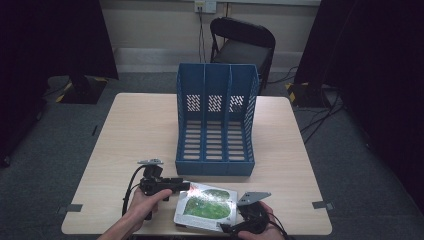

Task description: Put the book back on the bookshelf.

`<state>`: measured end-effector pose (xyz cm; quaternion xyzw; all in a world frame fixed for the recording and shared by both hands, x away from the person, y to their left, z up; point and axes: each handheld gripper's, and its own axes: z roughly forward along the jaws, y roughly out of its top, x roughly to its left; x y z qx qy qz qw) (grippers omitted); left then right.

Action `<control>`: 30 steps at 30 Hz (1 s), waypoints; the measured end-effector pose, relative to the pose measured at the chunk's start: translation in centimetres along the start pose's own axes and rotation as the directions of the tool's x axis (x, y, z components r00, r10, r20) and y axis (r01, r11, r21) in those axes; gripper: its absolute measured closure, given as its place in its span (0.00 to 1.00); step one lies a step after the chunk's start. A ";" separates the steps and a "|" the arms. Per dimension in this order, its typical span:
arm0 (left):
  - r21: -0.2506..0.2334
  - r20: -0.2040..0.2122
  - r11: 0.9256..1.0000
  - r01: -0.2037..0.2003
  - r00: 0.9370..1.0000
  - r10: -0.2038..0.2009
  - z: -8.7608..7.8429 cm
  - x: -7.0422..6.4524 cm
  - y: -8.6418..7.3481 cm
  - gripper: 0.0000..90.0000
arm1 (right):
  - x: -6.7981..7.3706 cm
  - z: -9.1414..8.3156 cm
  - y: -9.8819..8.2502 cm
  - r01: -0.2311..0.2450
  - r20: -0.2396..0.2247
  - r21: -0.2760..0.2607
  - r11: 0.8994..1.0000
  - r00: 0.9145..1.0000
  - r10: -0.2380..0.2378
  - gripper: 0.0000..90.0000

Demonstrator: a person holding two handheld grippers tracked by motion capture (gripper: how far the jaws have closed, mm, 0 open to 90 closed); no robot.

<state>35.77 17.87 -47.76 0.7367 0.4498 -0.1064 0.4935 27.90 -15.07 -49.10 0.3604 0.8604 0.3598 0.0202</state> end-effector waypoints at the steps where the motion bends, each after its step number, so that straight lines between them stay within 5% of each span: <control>1: 0.000 0.000 1.000 0.000 1.000 0.000 0.0 0.0 0.0 0.51 | 0.0 0.1 0.0 -0.009 0.005 -0.008 1.000 1.000 0.009 0.07; 5: -0.016 0.022 1.000 0.017 1.000 -0.017 -0.2 0.0 0.1 0.51 | -0.2 0.2 0.1 -0.026 0.013 -0.025 0.999 1.000 0.027 0.07; 17: 0.012 -0.019 1.000 -0.008 1.000 0.009 0.4 -0.5 0.0 0.49 | -0.3 -0.1 0.1 0.011 0.000 0.005 1.000 1.000 -0.011 0.07; 30: 0.027 -0.010 1.000 0.008 1.000 -0.008 -0.1 -0.3 0.1 0.52 | -0.2 0.3 0.1 -0.014 0.018 -0.026 1.000 1.000 0.014 0.06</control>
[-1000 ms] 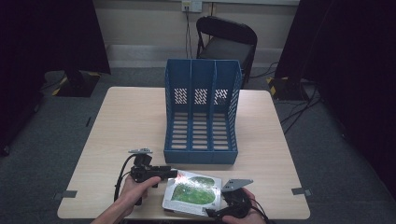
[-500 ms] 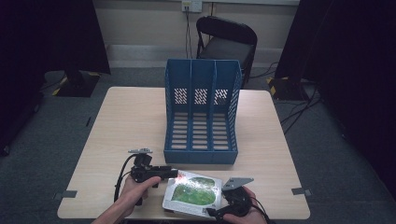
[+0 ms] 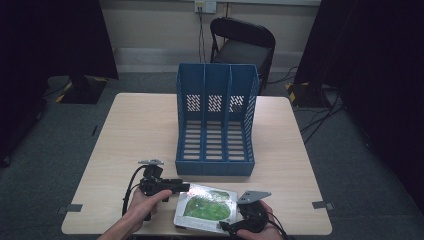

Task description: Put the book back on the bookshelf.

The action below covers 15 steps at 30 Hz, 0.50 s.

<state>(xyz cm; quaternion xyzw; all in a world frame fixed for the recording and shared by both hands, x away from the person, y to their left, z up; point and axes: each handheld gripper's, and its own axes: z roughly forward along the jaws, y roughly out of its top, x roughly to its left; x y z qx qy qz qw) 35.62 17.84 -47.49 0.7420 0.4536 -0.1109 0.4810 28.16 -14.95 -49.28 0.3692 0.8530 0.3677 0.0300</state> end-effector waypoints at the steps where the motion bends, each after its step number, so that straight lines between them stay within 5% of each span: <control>1: -0.009 0.004 1.000 0.003 1.000 -0.003 0.0 0.0 0.1 0.53 | -0.2 0.0 0.1 -0.006 -0.010 0.001 1.000 1.000 0.006 0.06; 8: -0.007 0.001 1.000 0.000 1.000 0.000 0.3 -0.2 0.0 0.49 | -0.7 -0.6 0.1 0.003 -0.033 0.020 1.000 0.999 -0.002 0.14; 15: 0.014 0.017 1.000 -0.006 1.000 0.006 0.8 -0.4 -0.1 0.48 | 0.2 -1.7 -1.4 0.028 -0.041 0.039 0.999 0.999 -0.026 0.14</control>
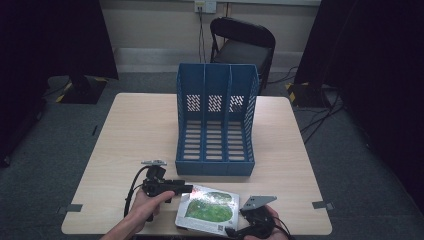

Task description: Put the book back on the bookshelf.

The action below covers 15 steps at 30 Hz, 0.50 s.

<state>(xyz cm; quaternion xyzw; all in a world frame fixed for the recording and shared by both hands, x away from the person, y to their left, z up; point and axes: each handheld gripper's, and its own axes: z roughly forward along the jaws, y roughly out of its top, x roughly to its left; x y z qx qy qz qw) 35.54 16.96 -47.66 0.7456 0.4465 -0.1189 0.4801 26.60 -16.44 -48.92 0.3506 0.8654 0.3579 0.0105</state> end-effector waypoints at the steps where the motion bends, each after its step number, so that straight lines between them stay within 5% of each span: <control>1: 0.000 -0.001 1.000 0.003 1.000 -0.003 0.0 0.0 0.0 0.48 | 0.2 -0.1 -0.2 0.006 -0.001 -0.004 1.000 1.000 -0.006 0.14; 6: -0.001 -0.015 1.000 -0.005 1.000 0.005 0.0 -0.2 0.1 0.48 | 1.6 0.6 -0.4 0.076 0.071 0.002 0.997 0.995 -0.076 0.08; 15: -0.045 0.027 0.998 0.033 0.999 -0.032 -0.9 0.2 0.8 0.48 | 0.3 1.0 0.6 -0.008 0.027 -0.028 1.000 1.000 0.009 0.09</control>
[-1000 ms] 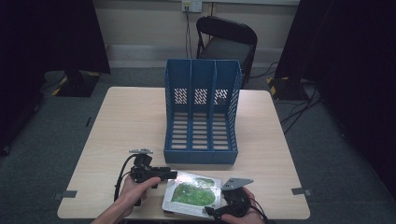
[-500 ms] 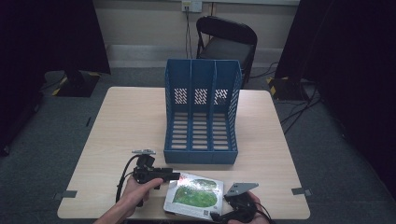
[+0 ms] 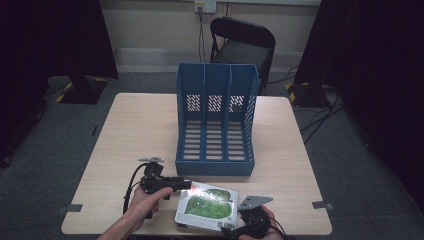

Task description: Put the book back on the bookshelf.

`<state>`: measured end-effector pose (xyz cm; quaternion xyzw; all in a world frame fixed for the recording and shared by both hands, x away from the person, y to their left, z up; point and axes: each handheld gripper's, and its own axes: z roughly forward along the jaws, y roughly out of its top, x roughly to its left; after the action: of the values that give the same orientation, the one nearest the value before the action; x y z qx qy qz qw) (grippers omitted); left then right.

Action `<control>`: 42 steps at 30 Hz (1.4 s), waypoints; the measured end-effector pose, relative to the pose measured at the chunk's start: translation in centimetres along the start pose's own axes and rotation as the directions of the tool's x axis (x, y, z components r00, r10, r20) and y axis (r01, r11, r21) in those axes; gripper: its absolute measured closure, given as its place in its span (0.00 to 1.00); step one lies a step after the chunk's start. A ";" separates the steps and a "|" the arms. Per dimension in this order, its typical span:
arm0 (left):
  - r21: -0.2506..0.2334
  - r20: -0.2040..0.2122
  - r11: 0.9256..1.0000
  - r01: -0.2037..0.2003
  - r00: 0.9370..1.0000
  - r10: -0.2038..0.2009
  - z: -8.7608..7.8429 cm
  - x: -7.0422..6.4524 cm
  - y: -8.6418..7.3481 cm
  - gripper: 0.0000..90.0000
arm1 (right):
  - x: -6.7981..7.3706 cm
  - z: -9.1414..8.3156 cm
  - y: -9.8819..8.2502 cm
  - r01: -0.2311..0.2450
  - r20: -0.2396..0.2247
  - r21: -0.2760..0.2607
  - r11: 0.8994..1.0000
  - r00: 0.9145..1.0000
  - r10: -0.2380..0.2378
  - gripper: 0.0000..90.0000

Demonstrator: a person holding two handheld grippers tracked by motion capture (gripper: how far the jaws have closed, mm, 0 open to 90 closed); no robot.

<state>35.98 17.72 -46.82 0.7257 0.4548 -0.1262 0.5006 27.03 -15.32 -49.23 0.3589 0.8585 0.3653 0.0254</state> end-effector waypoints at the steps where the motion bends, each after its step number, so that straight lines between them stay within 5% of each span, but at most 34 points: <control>1: 0.003 -0.008 1.000 -0.003 1.000 0.003 -0.1 0.1 0.0 0.48 | -0.1 0.0 0.1 -0.001 -0.005 0.001 1.000 1.000 0.001 0.09; 5: -0.001 0.031 1.000 0.021 0.999 -0.021 -0.2 0.2 0.0 0.49 | -0.5 0.2 0.5 -0.025 -0.015 -0.007 1.000 1.000 0.025 0.09; 7: 0.027 0.065 1.000 -0.007 0.998 0.005 0.2 -0.4 -0.3 0.53 | -0.8 0.1 0.6 -0.045 -0.027 -0.020 0.999 0.999 0.045 0.12; 8: 0.027 0.065 1.000 -0.007 0.998 0.005 0.2 -0.4 -0.3 0.54 | -0.8 0.1 0.6 -0.045 -0.027 -0.020 0.999 0.999 0.045 0.12; 9: 0.033 0.005 0.999 -0.027 1.000 0.026 0.4 -0.9 -0.4 0.54 | -0.8 0.2 0.6 -0.043 -0.031 -0.024 0.999 0.999 0.042 0.13; 15: 0.074 -0.002 0.997 -0.037 0.999 0.037 0.9 -0.5 -0.4 0.54 | -0.7 0.3 0.7 -0.032 -0.022 -0.019 0.999 0.999 0.031 0.12; 29: 0.184 0.078 0.978 -0.099 0.993 0.086 3.0 -1.5 -0.9 0.62 | -0.8 0.6 1.1 0.002 -0.037 -0.028 1.000 0.999 -0.003 0.12; 35: 0.173 0.105 0.980 -0.094 0.992 0.076 3.0 -1.3 -0.8 0.67 | -0.6 0.5 1.1 0.024 -0.033 -0.037 0.999 0.999 -0.025 0.14; 42: 0.162 0.114 0.977 -0.136 0.986 0.118 2.7 -1.7 -0.9 0.69 | -0.5 0.2 1.1 0.037 -0.026 -0.043 0.998 0.999 -0.038 0.16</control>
<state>35.06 14.65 -47.57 0.7857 0.3684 -0.1698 0.4671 28.12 -14.96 -48.81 0.3372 0.8574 0.3878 0.0282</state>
